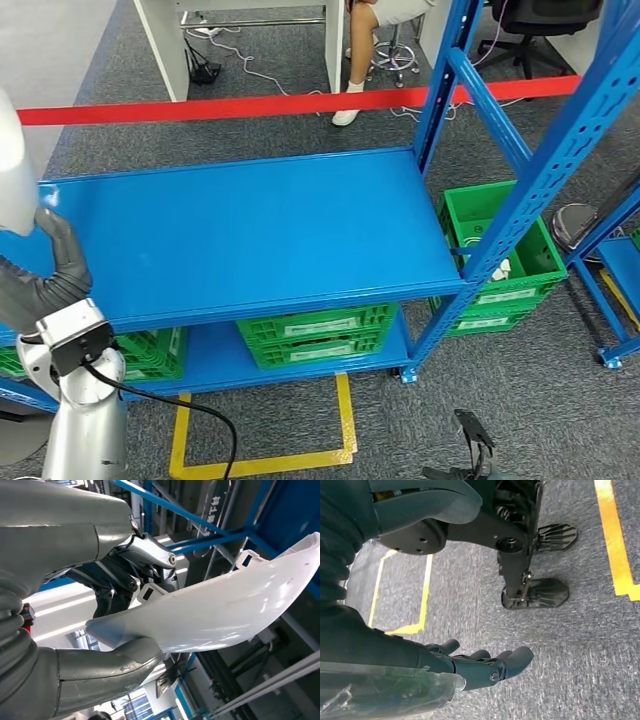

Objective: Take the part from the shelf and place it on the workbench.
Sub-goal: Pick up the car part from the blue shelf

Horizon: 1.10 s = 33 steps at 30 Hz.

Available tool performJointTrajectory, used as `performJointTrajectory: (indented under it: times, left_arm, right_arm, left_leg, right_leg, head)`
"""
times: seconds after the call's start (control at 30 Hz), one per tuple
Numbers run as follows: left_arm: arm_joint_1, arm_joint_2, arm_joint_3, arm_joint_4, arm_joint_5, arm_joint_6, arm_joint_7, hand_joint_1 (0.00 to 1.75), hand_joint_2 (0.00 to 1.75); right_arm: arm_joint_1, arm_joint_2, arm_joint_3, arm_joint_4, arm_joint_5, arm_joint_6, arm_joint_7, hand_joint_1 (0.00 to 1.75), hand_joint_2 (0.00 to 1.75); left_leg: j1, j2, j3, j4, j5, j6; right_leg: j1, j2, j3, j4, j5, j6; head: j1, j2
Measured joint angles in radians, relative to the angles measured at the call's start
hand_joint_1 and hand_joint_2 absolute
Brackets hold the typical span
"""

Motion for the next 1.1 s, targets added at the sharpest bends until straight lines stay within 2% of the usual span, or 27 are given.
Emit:
performJointTrajectory:
  times: [0.07,0.13,0.17,0.2,0.23,0.3,0.33,0.37,0.4,0.47,0.5,0.53,0.57,0.63,0.67,0.7,0.73,0.77,0.83,0.87,0.9,0.97,1.0,1.03,1.07,1.1]
  left_arm:
    - [-0.005,-0.011,0.003,-0.004,-0.002,0.0,0.0,1.75,1.75]
    - [-0.006,-0.019,0.007,-0.004,-0.003,0.0,0.0,1.75,1.75]
    - [-0.005,-0.022,0.009,-0.005,-0.003,0.0,0.0,1.75,1.75]
    - [-0.005,-0.024,0.01,-0.005,-0.002,0.0,0.0,1.75,1.75]
    - [-0.005,-0.025,0.011,-0.005,-0.002,0.0,0.0,1.75,1.75]
    - [-0.009,-0.029,0.011,-0.004,-0.002,0.0,0.0,1.75,1.75]
    - [-0.013,-0.031,0.009,-0.004,-0.001,0.0,0.0,1.75,1.75]
    - [-0.019,-0.032,0.006,-0.004,0.001,0.0,0.0,1.75,1.75]
    - [-0.024,-0.032,0.001,-0.003,0.005,0.0,0.0,1.75,1.75]
    - [-0.031,-0.032,-0.012,-0.002,0.013,0.0,0.0,1.75,1.75]
    - [-0.032,-0.031,-0.017,-0.001,0.015,0.0,0.0,1.75,1.75]
    - [-0.033,-0.03,-0.021,-0.001,0.018,0.0,0.0,1.75,1.75]
    - [-0.035,-0.029,-0.026,-0.001,0.021,0.0,0.0,1.75,1.75]
    - [-0.038,-0.026,-0.037,-0.001,0.03,0.0,0.0,1.75,1.75]
    - [-0.039,-0.024,-0.042,0.0,0.033,0.0,0.0,1.75,1.75]
    - [-0.039,-0.022,-0.045,0.0,0.035,0.0,0.0,1.75,1.75]
    - [-0.039,-0.021,-0.047,0.001,0.037,0.0,0.0,1.75,1.75]
    - [-0.04,-0.02,-0.05,0.001,0.037,0.0,0.0,1.75,1.75]
    - [-0.043,-0.019,-0.056,0.001,0.037,0.0,0.0,1.75,1.75]
    - [-0.045,-0.019,-0.059,0.001,0.037,0.0,0.0,1.75,1.75]
    - [-0.047,-0.018,-0.062,0.001,0.037,0.0,0.0,1.75,1.75]
    - [-0.048,-0.017,-0.064,0.001,0.037,0.0,0.0,1.75,1.75]
    - [-0.049,-0.017,-0.065,0.001,0.037,0.0,0.0,1.75,1.75]
    - [-0.049,-0.016,-0.066,0.001,0.037,0.0,0.0,1.75,1.75]
    - [-0.05,-0.016,-0.067,0.001,0.037,0.0,0.0,1.75,1.75]
    - [-0.05,-0.016,-0.068,0.001,0.038,0.0,0.0,1.75,1.75]
  right_arm:
    - [0.002,0.0,-0.011,-0.002,-0.011,-0.001,0.0,0.0,1.75]
    - [0.005,0.0,-0.022,-0.003,-0.019,-0.001,0.004,0.0,1.75]
    - [0.007,-0.001,-0.027,-0.003,-0.024,-0.001,0.009,0.0,1.75]
    - [0.008,-0.002,-0.032,-0.004,-0.029,-0.002,0.016,0.0,1.75]
    - [0.009,-0.005,-0.037,-0.004,-0.035,-0.002,0.025,0.0,1.75]
    - [0.006,-0.012,-0.048,-0.006,-0.046,0.001,0.042,0.0,1.75]
    - [0.003,-0.016,-0.053,-0.007,-0.052,0.005,0.049,0.0,1.75]
    - [-0.002,-0.021,-0.058,-0.008,-0.057,0.009,0.055,0.0,1.75]
    - [-0.008,-0.028,-0.063,-0.009,-0.061,0.013,0.061,0.0,1.75]
    - [-0.021,-0.043,-0.072,-0.01,-0.066,0.022,0.074,0.0,1.75]
    - [-0.027,-0.052,-0.076,-0.011,-0.067,0.026,0.079,0.0,1.75]
    - [-0.034,-0.06,-0.077,-0.011,-0.067,0.03,0.085,0.0,1.75]
    - [-0.042,-0.07,-0.079,-0.012,-0.067,0.033,0.09,0.0,1.75]
    - [-0.057,-0.09,-0.082,-0.012,-0.067,0.04,0.1,0.0,1.75]
    - [-0.062,-0.099,-0.084,-0.012,-0.067,0.043,0.104,0.0,1.75]
    - [-0.066,-0.107,-0.086,-0.013,-0.067,0.046,0.107,0.0,1.75]
    - [-0.07,-0.113,-0.087,-0.013,-0.067,0.048,0.109,0.0,1.75]
    - [-0.073,-0.118,-0.088,-0.013,-0.067,0.048,0.109,0.0,1.75]
    - [-0.079,-0.125,-0.091,-0.013,-0.067,0.049,0.11,0.0,1.75]
    - [-0.081,-0.127,-0.093,-0.013,-0.067,0.049,0.11,0.0,1.75]
    - [-0.082,-0.13,-0.094,-0.013,-0.067,0.049,0.11,0.0,1.75]
    - [-0.083,-0.133,-0.096,-0.013,-0.067,0.05,0.111,0.0,1.75]
    - [-0.082,-0.134,-0.096,-0.013,-0.067,0.051,0.111,0.0,1.75]
    - [-0.082,-0.134,-0.097,-0.013,-0.067,0.051,0.111,0.0,1.75]
    - [-0.082,-0.135,-0.097,-0.013,-0.067,0.051,0.111,0.0,1.75]
    - [-0.083,-0.136,-0.097,-0.013,-0.067,0.05,0.111,0.0,1.75]
  left_leg:
    - [0.006,0.003,0.006,-0.009,0.006,0.006]
    - [0.007,0.003,0.005,-0.009,0.006,0.008]
    - [0.007,0.003,0.005,-0.009,0.006,0.009]
    - [0.008,0.003,0.004,-0.008,0.006,0.008]
    - [0.011,0.003,0.004,-0.007,0.005,0.006]
    - [0.017,0.002,0.003,0.0,0.003,-0.005]
    - [0.018,0.002,0.0,0.006,0.002,-0.013]
    - [0.017,0.0,-0.003,0.011,0.002,-0.021]
    - [0.015,-0.001,-0.007,0.015,0.005,-0.028]
    - [0.014,-0.003,-0.014,0.018,0.011,-0.039]
    - [0.015,-0.002,-0.019,0.025,0.003,-0.043]
    - [0.015,-0.001,-0.03,0.047,-0.02,-0.046]
    - [0.015,0.0,-0.048,0.09,-0.056,-0.049]
    - [0.015,0.001,-0.094,0.221,-0.14,-0.051]
    - [0.015,0.001,-0.109,0.276,-0.165,-0.05]
    - [0.014,0.001,-0.11,0.303,-0.171,-0.047]
    - [0.013,0.001,-0.094,0.294,-0.158,-0.043]
    - [0.012,0.001,-0.059,0.251,-0.133,-0.037]
    - [0.006,0.002,0.03,0.12,-0.098,-0.021]
    - [0.003,0.002,0.062,0.068,-0.094,-0.016]
    - [0.0,0.002,0.077,0.038,-0.096,-0.013]
    - [-0.002,0.002,0.073,0.022,-0.088,-0.008]
    - [-0.001,0.003,0.068,0.018,-0.078,-0.003]
    - [0.0,0.004,0.062,0.013,-0.067,0.004]
    - [0.002,0.005,0.054,0.01,-0.056,0.009]
    - [0.002,0.005,0.043,0.009,-0.046,0.013]
  right_leg:
    - [0.002,-0.001,-0.033,0.076,-0.051,0.002]
    - [0.002,-0.002,-0.091,0.205,-0.112,0.005]
    - [0.002,-0.002,-0.113,0.251,-0.124,0.007]
    - [0.0,-0.002,-0.12,0.262,-0.117,0.009]
    - [-0.002,-0.002,-0.108,0.237,-0.091,0.012]
    - [-0.008,-0.004,-0.048,0.114,-0.025,0.023]
    - [-0.009,-0.001,-0.019,0.063,-0.004,0.025]
    - [-0.01,0.001,-0.002,0.031,0.004,0.023]
    - [-0.009,0.005,0.001,0.024,0.002,0.017]
    - [-0.009,0.008,-0.009,0.029,0.006,-0.001]
    - [-0.009,0.008,-0.016,0.031,0.01,-0.009]
    - [-0.009,0.008,-0.023,0.032,0.016,-0.018]
    - [-0.009,0.007,-0.032,0.032,0.023,-0.027]
    - [-0.005,0.004,-0.051,0.032,0.036,-0.038]
    - [-0.003,0.003,-0.06,0.032,0.043,-0.04]
    - [-0.001,0.002,-0.069,0.032,0.05,-0.041]
    - [0.001,0.001,-0.078,0.032,0.057,-0.04]
    - [0.003,0.001,-0.086,0.032,0.064,-0.039]
    - [0.007,0.001,-0.098,0.032,0.078,-0.034]
    - [0.007,0.001,-0.103,0.031,0.086,-0.03]
    - [0.007,0.001,-0.106,0.029,0.094,-0.024]
    - [0.005,0.0,-0.11,0.02,0.112,-0.011]
    - [0.004,-0.001,-0.114,0.019,0.11,-0.005]
    - [0.003,-0.001,-0.121,0.029,0.093,0.0]
    - [0.003,-0.002,-0.133,0.06,0.058,0.004]
    - [0.004,-0.002,-0.149,0.112,0.011,0.007]
  head:
    - [0.004,0.0]
    - [0.008,0.0]
    - [0.008,0.0]
    - [0.008,0.0]
    - [0.008,0.0]
    - [0.008,0.0]
    - [0.01,0.0]
    - [0.011,0.0]
    - [0.011,0.0]
    - [0.009,0.0]
    - [0.007,0.0]
    - [0.006,0.0]
    - [0.004,0.0]
    - [0.001,0.0]
    - [0.001,0.0]
    - [0.001,0.0]
    - [0.001,0.0]
    - [0.001,0.0]
    - [0.001,0.0]
    - [0.002,0.0]
    - [0.001,0.0]
    - [0.002,0.0]
    - [0.002,0.0]
    - [0.003,0.0]
    - [0.003,0.0]
    - [0.004,0.0]
